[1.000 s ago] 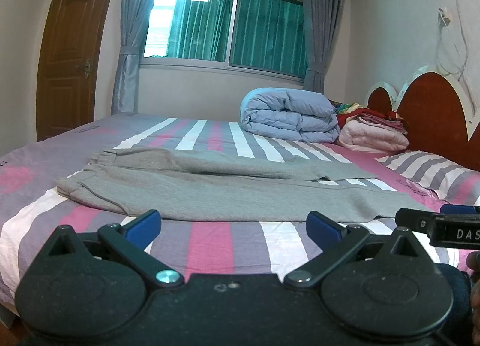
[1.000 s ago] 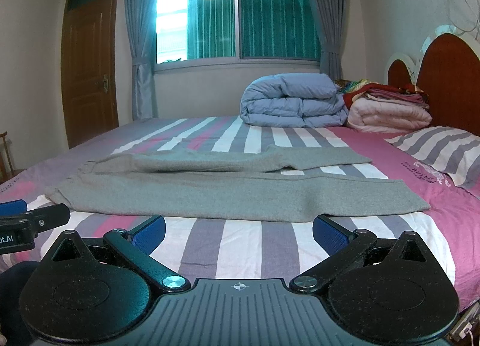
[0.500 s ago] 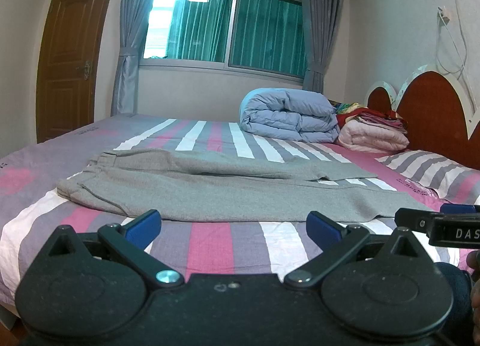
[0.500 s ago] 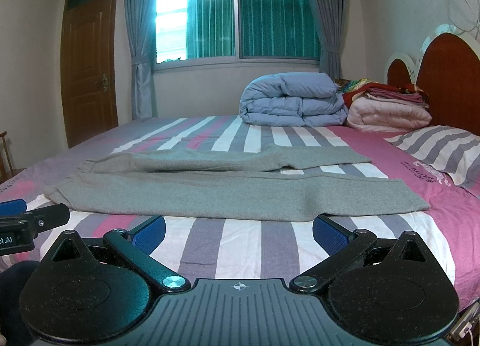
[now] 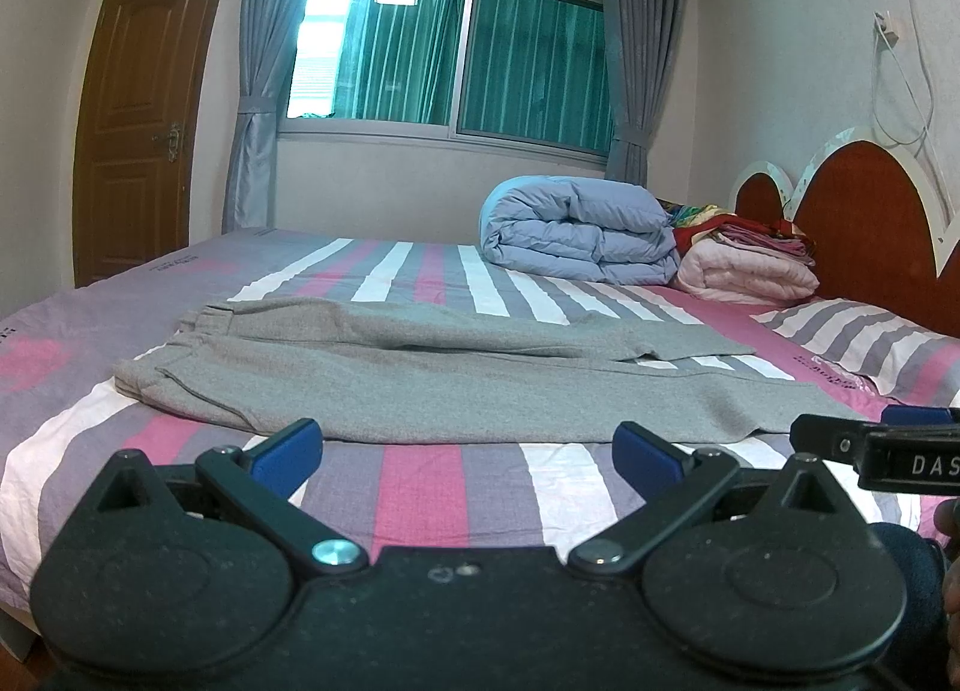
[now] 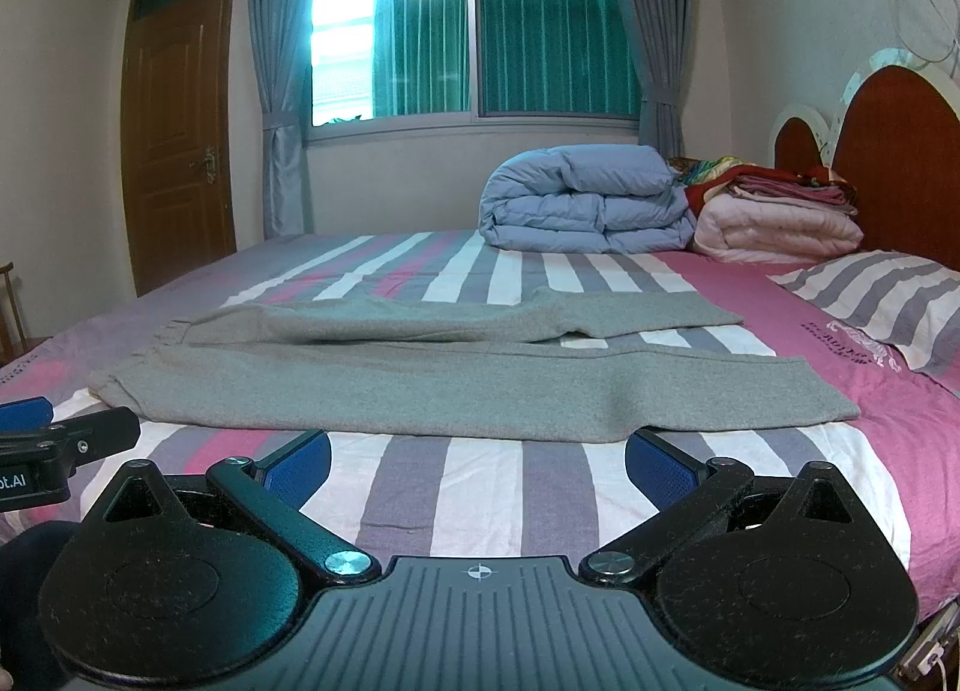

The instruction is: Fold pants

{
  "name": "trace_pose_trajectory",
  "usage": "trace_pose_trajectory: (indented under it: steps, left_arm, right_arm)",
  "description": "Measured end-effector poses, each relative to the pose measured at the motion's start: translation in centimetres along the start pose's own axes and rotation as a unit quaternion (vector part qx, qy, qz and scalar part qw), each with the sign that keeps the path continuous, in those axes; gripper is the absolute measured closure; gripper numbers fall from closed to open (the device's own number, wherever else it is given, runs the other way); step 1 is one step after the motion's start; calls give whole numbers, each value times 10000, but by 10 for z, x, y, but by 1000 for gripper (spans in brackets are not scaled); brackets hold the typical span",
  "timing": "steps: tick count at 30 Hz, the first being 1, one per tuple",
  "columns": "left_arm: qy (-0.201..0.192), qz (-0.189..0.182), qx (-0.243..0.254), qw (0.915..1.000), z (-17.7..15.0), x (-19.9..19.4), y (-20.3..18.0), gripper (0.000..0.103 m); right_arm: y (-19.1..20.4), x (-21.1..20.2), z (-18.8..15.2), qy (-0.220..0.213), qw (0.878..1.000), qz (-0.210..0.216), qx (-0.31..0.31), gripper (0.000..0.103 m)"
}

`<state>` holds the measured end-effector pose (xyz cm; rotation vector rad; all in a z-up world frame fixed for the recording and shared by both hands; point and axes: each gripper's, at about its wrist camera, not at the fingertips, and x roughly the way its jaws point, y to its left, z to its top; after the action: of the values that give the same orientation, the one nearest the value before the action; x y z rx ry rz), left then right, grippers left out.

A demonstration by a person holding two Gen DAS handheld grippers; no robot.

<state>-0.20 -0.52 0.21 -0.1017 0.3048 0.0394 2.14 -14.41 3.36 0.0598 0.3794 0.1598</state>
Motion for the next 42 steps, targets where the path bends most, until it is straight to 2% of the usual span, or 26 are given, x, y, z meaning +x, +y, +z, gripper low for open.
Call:
trace_pose_trajectory:
  steps: [21,24,26,29,32,35,37,39,41,42]
  left_arm:
    - [-11,23,21,10000,0,0,-1,6]
    - [-19,0,52,10000,5,-2,2,6]
    - [20,-34,-39,10000,13,2,12,6]
    - [212,382,61,9990,31,22,32,6]
    - [215,273,192,9992,58,51,70,6]
    - [412,103,228,9988,91,89,119,6]
    - [617,-12,355,9975,114,125,156,6]
    - [855,52,543,9948,133,165,189,6]
    - [991,132,820,9916,148,208,221,7]
    - [1043,221,980,9895,153,227,230,7]
  right_arm:
    - [1,0,1,11,10000,5,10,0]
    - [-3,4,2,139,9996,208,97,0]
    - [-11,11,8,161,9983,492,267,0]
    - [-21,26,28,132,9957,871,295,0]
    - [-19,57,54,254,9944,1011,-171,0]
    - [-21,97,83,403,9912,1165,-484,0]
    - [-26,127,108,422,9907,1241,-373,0]
    - [-31,157,131,435,9903,1296,-270,0]
    - [-26,202,158,888,9847,1389,-559,0]
    - [-23,221,168,975,9822,1459,-670,0]
